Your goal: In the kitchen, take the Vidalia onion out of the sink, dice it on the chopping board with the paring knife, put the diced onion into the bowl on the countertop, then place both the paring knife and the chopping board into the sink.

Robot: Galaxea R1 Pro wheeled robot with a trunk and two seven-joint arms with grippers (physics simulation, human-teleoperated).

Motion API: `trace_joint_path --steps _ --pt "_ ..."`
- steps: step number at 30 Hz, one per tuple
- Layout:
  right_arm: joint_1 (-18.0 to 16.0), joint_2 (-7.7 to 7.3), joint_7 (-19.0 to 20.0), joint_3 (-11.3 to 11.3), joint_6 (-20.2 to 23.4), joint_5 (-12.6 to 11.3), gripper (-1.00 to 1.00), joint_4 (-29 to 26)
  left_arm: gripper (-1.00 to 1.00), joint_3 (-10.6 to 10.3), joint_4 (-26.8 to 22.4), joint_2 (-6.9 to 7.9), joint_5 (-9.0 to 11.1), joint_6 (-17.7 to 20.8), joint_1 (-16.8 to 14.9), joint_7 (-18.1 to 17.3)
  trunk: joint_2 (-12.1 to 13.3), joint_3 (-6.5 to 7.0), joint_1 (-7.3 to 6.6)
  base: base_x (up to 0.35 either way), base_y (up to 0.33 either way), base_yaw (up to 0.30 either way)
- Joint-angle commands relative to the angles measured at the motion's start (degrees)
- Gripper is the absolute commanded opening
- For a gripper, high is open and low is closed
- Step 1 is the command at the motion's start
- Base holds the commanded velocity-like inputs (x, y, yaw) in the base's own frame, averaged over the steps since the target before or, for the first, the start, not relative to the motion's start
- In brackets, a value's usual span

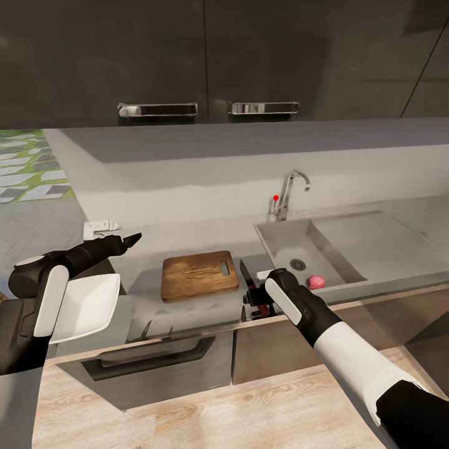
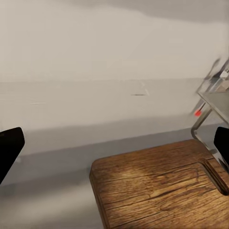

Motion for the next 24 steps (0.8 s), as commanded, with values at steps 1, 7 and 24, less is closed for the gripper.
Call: trace_joint_path --steps 1,7,24 --pt "-0.07 -0.03 -0.53 0.15 0.12 -0.53 1.0 -0.04 1.0 0.08 -0.04 0.02 -0.13 0.31 -0.05 -0.33 -0.12 -0.13 0.04 0.0 0.0 0.0" --pt "-0.07 -0.02 -0.53 0.15 0.12 -0.54 1.0 -0.02 1.0 0.08 -0.01 0.0 -0.13 0.31 -0.07 -0.33 -0.12 -0.22 0.04 0.0 0.0 0.0" --pt "-0.07 -0.01 -0.53 0.15 0.03 -0.55 1.0 -0.04 1.0 0.08 0.01 -0.02 -0.13 0.31 -0.1 -0.33 -0.12 -0.49 0.04 0.0 0.0 0.0"
